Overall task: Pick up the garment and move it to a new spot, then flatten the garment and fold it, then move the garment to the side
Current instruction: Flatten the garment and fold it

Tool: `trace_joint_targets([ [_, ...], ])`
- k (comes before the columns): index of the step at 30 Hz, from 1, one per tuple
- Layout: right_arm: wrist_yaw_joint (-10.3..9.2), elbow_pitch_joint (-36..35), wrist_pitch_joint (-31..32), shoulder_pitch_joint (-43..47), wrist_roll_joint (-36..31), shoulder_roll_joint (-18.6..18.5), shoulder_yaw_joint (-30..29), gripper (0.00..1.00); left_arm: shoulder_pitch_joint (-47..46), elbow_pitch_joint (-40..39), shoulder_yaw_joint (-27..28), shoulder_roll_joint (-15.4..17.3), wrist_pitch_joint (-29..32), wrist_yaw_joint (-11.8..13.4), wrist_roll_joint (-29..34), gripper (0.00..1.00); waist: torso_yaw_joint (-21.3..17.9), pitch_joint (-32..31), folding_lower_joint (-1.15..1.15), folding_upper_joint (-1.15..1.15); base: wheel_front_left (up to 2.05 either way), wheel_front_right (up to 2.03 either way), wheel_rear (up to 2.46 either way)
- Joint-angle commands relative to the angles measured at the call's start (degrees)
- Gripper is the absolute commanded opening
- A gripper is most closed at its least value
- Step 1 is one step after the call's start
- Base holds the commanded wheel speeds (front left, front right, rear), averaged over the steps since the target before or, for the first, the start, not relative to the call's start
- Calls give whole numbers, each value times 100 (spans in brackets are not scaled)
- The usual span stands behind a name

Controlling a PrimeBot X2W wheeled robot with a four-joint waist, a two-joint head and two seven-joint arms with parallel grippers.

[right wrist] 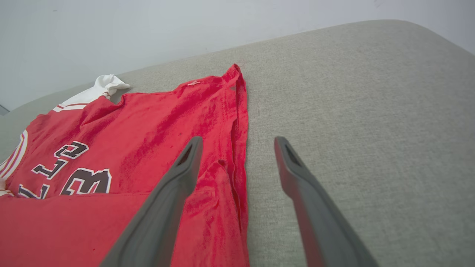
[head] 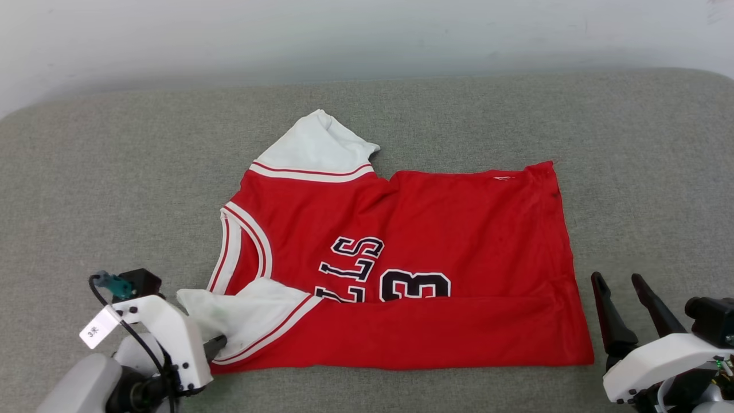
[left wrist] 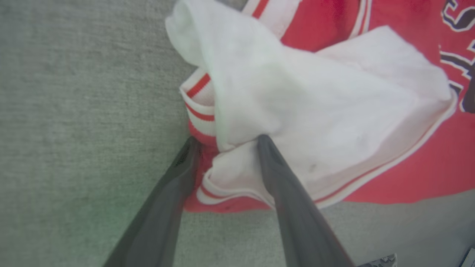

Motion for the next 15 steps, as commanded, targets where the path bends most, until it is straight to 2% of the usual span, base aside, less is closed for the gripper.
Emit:
trace_joint_targets([
  [1,-5,-1,58,-75,58,-28,-42,100,128,159,-265,-374,32,-158,-63,0,14,-9,0,0,0,0,0],
  [7,-5,-1,417,-76,296,-152,-163,100,-90,96,-126,-289,-397,-418,82,0,91,-96,0,0,0,0,0],
  [15,-5,41,2121,104,665,-645,-169,100,-104,-539,33,19,-710,-305,318,0,178,-204,0,0,0,0,0],
])
